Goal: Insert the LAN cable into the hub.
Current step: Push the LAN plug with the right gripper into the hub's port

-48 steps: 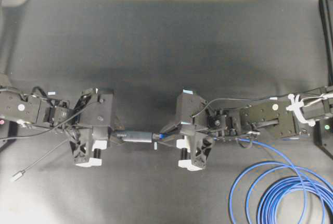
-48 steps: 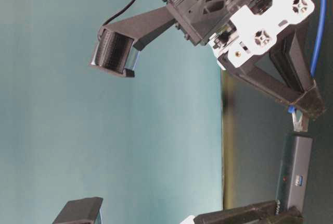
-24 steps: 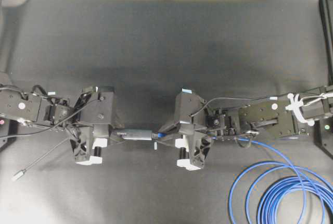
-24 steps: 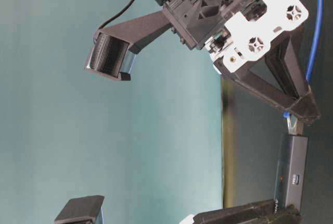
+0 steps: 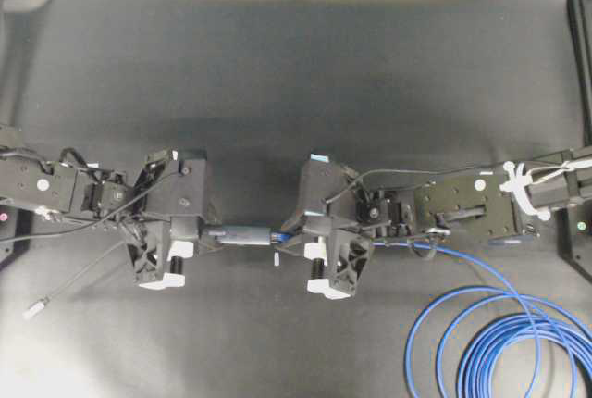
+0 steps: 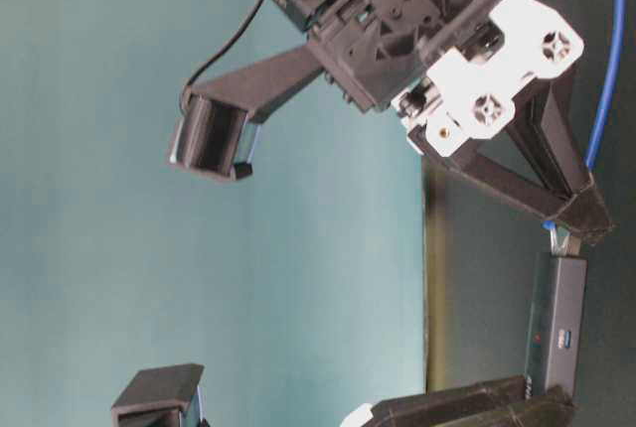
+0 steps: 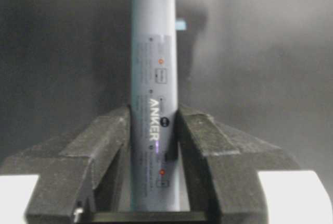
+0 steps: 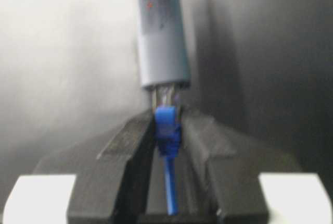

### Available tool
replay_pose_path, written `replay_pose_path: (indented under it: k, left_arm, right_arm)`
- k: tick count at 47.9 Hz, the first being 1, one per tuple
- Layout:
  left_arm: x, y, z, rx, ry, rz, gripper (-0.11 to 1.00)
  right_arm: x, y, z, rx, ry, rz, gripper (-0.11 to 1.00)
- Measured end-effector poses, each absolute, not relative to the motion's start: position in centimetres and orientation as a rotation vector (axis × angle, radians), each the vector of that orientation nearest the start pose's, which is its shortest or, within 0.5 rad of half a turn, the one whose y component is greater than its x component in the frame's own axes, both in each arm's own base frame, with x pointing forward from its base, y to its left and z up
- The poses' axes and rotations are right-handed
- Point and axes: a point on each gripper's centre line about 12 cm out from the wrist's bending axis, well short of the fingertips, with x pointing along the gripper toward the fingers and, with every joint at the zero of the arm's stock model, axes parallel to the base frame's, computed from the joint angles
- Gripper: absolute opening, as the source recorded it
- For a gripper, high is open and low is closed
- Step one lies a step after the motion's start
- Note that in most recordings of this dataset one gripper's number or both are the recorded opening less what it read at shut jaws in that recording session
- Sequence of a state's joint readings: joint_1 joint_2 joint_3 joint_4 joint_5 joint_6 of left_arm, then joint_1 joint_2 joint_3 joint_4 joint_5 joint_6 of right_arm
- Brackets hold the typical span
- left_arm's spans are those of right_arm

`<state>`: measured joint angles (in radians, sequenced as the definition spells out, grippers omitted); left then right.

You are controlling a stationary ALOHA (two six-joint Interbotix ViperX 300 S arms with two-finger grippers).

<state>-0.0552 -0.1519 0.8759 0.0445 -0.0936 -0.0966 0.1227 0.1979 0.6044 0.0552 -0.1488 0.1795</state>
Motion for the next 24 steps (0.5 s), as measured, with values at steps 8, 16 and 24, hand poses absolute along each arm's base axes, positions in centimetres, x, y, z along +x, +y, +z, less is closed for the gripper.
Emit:
replay_pose_path:
  k: [8,16,24]
  left_arm:
    - [33.36,-1.89,16.46,-0.019,0.634,-0.045,0.28]
    - [33.69,-1.85,16.49,-0.017,0.640,-0.044,0.28]
    - [34.11,-1.77,16.52,-0.016,0.639,-0.042,0.28]
  right_arm:
    - [41.74,4.99,12.24,0.183,0.666,0.032,0.13]
    - [41.74,4.99,12.18,0.183,0.668,0.032,0.13]
    - [41.74,4.99,11.99,0.182,0.673,0.031,0.13]
